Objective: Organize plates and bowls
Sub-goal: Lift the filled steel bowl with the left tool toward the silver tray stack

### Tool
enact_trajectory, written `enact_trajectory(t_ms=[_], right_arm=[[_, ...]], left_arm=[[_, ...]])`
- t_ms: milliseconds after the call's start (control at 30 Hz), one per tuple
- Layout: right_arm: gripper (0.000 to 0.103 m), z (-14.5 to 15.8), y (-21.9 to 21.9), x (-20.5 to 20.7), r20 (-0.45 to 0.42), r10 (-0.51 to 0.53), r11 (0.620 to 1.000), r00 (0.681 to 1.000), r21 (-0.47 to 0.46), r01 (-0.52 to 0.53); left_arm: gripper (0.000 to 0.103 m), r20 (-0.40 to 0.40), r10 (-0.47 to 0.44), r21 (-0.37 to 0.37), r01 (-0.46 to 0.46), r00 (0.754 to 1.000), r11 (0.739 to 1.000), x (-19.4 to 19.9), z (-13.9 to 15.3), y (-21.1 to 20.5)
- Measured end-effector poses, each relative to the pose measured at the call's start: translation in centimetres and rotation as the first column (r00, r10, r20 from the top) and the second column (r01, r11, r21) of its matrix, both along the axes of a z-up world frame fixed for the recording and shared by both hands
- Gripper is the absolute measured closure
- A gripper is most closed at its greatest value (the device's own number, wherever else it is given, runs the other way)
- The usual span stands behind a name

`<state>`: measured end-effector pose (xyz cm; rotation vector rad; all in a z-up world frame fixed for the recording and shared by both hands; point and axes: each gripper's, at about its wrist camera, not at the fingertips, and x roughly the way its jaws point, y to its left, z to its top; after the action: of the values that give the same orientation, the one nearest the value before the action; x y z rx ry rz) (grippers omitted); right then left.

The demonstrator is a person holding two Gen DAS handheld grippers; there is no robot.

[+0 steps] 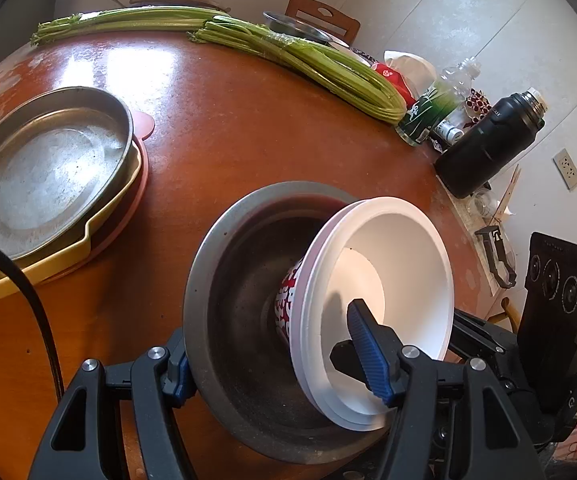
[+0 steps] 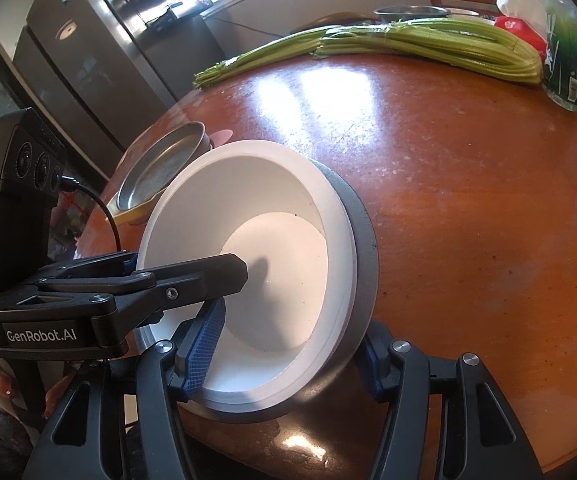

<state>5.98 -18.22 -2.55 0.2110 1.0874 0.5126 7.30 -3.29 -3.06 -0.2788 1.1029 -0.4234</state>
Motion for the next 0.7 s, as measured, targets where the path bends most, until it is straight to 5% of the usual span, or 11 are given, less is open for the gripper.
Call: enact_trajectory(t_ms=[700], right_arm=[[0.04,1.8,1.3,0.6,0.04,0.013,1.0,0.999,0.001,-0.013]], left_arm=[[0.038,0.056,0.021,-0.002,-0.021,0.998,1.0,-0.3,1.7,1.3]])
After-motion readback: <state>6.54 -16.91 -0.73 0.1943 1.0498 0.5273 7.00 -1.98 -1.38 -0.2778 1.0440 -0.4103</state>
